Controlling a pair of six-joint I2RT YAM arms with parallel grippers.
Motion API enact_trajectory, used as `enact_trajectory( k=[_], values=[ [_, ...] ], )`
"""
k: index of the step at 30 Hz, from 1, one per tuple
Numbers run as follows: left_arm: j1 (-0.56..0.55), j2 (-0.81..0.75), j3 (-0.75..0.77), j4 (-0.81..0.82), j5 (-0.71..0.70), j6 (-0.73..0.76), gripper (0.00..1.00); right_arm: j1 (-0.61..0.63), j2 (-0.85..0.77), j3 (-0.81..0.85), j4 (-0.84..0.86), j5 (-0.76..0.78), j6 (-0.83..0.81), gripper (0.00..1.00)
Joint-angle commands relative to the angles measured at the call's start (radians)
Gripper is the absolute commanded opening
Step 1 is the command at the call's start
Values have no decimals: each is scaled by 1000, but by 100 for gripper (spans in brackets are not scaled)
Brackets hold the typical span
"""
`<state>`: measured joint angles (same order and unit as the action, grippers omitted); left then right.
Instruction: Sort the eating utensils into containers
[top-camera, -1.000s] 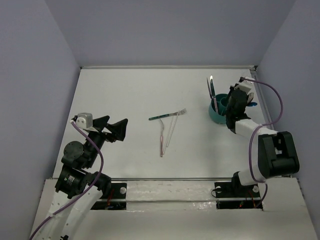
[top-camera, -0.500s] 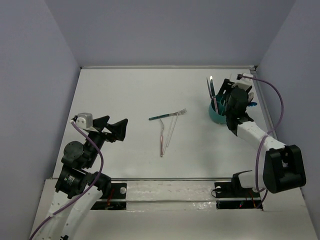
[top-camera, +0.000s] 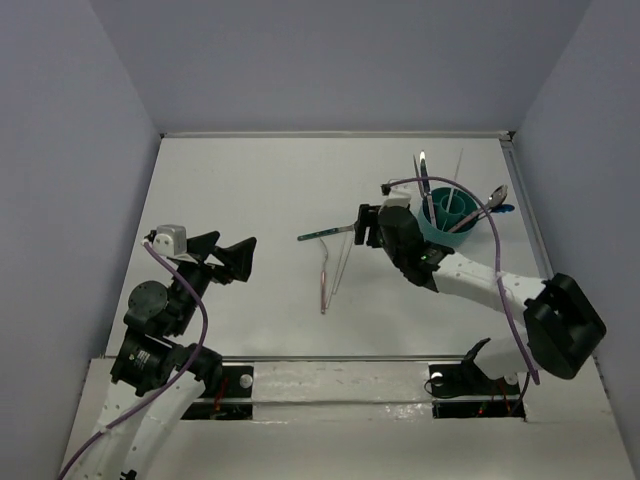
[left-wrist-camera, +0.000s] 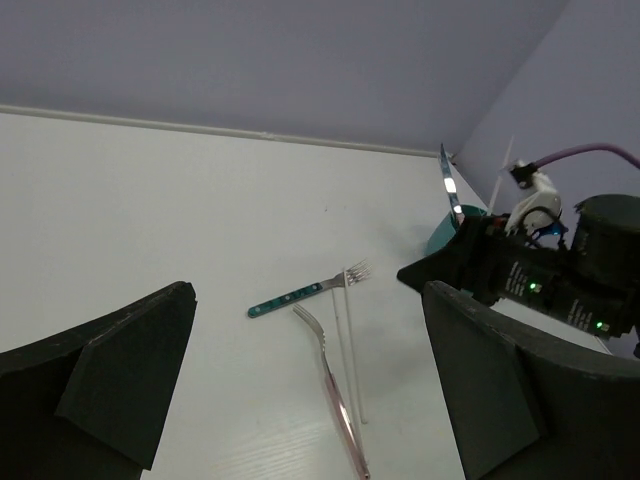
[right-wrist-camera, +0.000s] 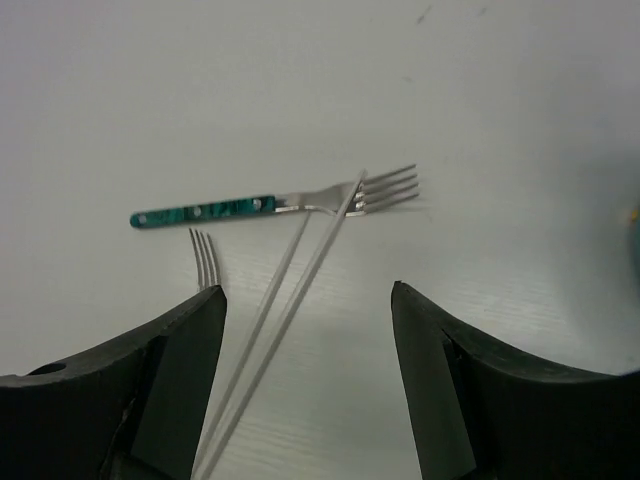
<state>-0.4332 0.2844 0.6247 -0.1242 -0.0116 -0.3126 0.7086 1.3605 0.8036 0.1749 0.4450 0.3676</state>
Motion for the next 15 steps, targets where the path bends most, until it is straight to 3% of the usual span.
enact_trajectory(
  k=[1,15],
  values=[
    [-7,7,24,40,7,6,99,48,123,69,-112,35,109,70],
    [-7,-4,26,32,7,6,99,100,396,169,-130,35,229,61]
  ],
)
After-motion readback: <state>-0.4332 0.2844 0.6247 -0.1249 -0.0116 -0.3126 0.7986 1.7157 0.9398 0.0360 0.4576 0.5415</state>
